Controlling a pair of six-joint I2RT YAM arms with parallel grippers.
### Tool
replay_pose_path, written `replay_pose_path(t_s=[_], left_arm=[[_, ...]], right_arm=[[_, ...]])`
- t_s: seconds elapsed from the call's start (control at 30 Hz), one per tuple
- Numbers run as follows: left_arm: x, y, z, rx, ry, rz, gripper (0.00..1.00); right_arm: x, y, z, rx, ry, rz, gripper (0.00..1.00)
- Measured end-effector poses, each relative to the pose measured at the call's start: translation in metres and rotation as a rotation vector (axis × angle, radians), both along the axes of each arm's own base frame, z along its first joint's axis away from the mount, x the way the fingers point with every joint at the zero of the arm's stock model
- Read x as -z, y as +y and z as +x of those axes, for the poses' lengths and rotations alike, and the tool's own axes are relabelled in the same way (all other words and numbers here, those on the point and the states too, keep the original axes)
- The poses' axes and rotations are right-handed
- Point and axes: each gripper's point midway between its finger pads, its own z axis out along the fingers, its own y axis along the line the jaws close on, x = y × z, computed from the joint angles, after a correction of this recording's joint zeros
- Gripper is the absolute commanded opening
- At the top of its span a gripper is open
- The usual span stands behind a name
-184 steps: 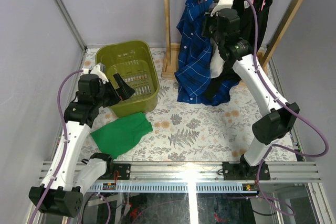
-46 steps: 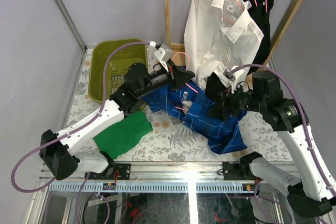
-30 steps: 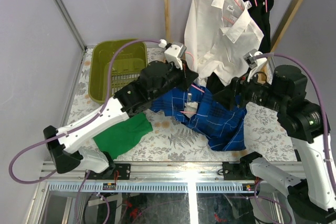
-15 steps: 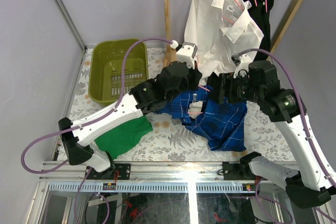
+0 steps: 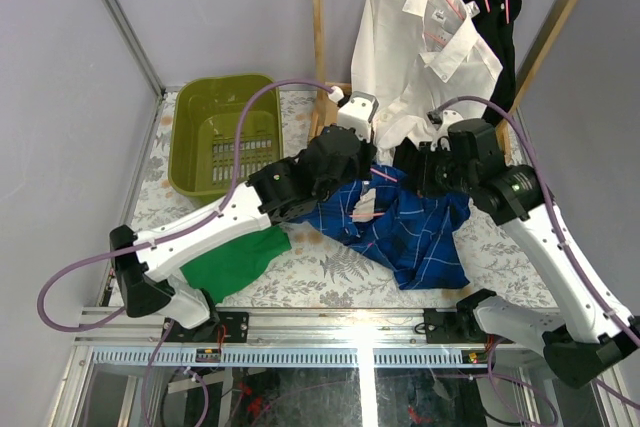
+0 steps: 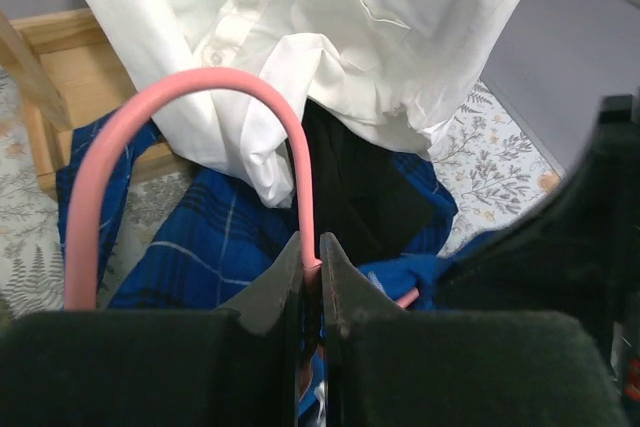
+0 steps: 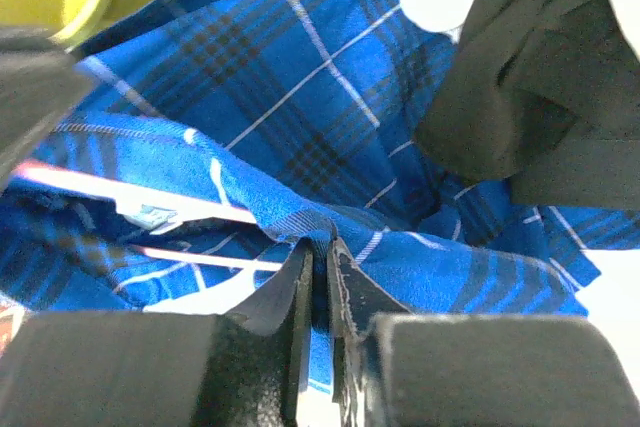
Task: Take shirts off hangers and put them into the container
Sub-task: Remove the shirt from the hanger.
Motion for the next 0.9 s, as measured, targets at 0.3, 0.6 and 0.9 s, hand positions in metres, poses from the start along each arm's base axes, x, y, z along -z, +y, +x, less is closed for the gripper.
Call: replay_pose_path(t_s=[0.3,0.6,0.9], left_arm=[[-0.006,0.035,-0.012,0.024,-0.082,0.062,0.00],[-0.006,0.087,-0.024,0.042,-0.134,0.035,0.00],[-0.014,0.079,-0.029,0.136,-0.180,0.048,0.00]], right_arm=[[0.006,-0.037,0.030,0.241,-0.062,-0.139,0.02],[0.011,-0.036,0.045,0.271,-0.061,-0.167,0.05],[-0.001,-0.052,0.050,0.335,-0.112,-0.197,0.14]])
